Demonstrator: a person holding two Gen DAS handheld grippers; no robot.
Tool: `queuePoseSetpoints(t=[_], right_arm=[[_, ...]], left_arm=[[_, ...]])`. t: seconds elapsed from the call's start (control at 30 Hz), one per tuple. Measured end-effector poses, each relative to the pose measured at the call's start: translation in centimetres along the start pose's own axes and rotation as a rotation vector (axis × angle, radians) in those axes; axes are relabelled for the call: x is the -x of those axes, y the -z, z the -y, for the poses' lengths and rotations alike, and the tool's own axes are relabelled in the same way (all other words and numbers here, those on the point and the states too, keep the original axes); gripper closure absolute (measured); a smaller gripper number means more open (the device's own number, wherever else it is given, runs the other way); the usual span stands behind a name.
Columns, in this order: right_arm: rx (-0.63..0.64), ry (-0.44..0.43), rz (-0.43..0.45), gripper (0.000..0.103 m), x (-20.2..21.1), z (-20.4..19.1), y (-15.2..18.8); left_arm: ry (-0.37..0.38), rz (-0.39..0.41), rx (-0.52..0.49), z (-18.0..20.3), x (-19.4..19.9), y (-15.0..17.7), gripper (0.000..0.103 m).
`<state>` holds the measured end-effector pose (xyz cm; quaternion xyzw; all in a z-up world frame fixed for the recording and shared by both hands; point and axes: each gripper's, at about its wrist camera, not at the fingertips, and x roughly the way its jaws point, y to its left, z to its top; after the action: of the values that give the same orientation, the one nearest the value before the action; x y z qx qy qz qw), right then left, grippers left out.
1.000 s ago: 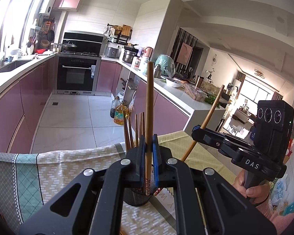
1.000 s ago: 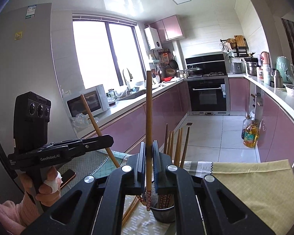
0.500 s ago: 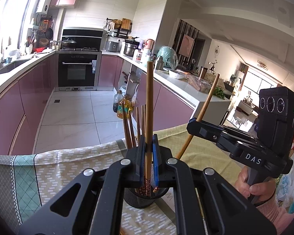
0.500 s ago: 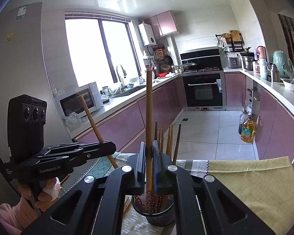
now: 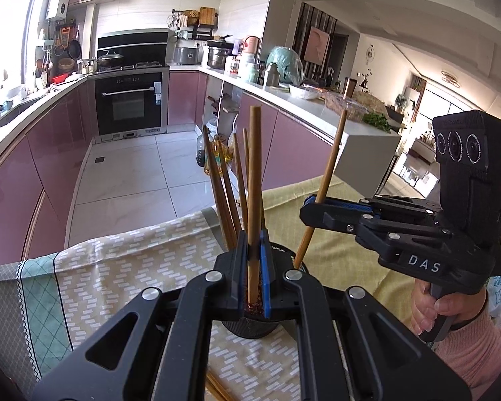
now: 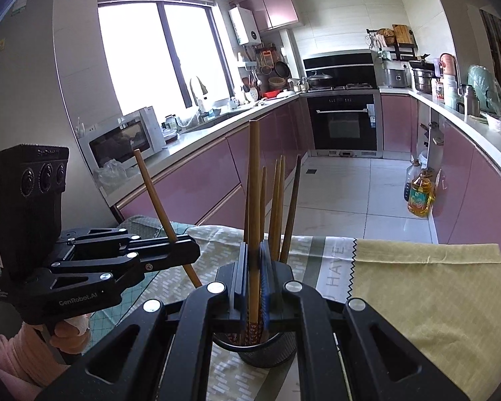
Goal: Organize utensils
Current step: 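Lower the left gripper's chopstick into the holder and open while the right gripper releases its chopstick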
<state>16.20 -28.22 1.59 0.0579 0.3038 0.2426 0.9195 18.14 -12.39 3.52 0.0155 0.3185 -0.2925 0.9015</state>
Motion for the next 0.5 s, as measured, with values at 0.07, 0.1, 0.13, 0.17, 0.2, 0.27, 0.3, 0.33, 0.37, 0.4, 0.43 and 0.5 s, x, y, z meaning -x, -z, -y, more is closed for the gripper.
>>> queuePoseSetpoints(t=[0.07,0.1,0.13,0.17,0.2,0.27,0.3,0.33,0.37,0.4,0.43,0.5], right_arm=[[-0.005,0.004,-0.017,0.097,-0.6,0.2,0.1],[-0.007,0.005,-0.021,0.097,-0.7,0.3,0.2],[-0.011,0.006,-0.024,0.097,-0.9,0.4,0.2],[-0.015,0.006,-0.025,0.097,-1.0,0.5,0.1],[-0.018,0.008,-0.027,0.097,-1.1,0.6,0.1],[-0.025,0.011,-0.029,0.097,-1.2,0.7,0.1],[-0.027,0.014,-0.030,0.097,-1.3,0.8,0.1],[-0.031,0.016,-0.031,0.097,-1.5,0.9,0.1],[-0.034,0.016,-0.032,0.096,-1.6,1.0,0.0],[-0.036,0.018,-0.033,0.096,-1.7,1.1,0.0],[-0.040,0.021,-0.033,0.096,-1.7,1.2,0.0],[-0.053,0.018,-0.037,0.095,-2.0,1.5,0.0]], left_arm=[[-0.008,-0.013,0.000,-0.3,-0.3,0.0,0.096],[-0.006,-0.017,0.000,-0.4,-0.5,-0.1,0.096],[-0.008,-0.023,0.002,-0.5,-0.7,-0.1,0.096],[-0.012,-0.027,0.004,-0.6,-0.9,-0.1,0.096],[-0.014,-0.032,0.005,-0.6,-1.1,-0.1,0.096],[-0.021,-0.043,0.008,-0.7,-1.7,-0.2,0.096],[-0.023,-0.049,0.010,-0.8,-2.0,-0.2,0.096],[-0.026,-0.054,0.014,-1.0,-2.3,-0.3,0.096],[-0.029,-0.058,0.018,-1.1,-2.7,-0.5,0.095],[-0.030,-0.061,0.021,-1.3,-3.0,-0.4,0.095],[-0.030,-0.066,0.027,-1.4,-3.3,-0.6,0.095],[-0.030,-0.073,0.035,-1.7,-3.8,-0.7,0.095]])
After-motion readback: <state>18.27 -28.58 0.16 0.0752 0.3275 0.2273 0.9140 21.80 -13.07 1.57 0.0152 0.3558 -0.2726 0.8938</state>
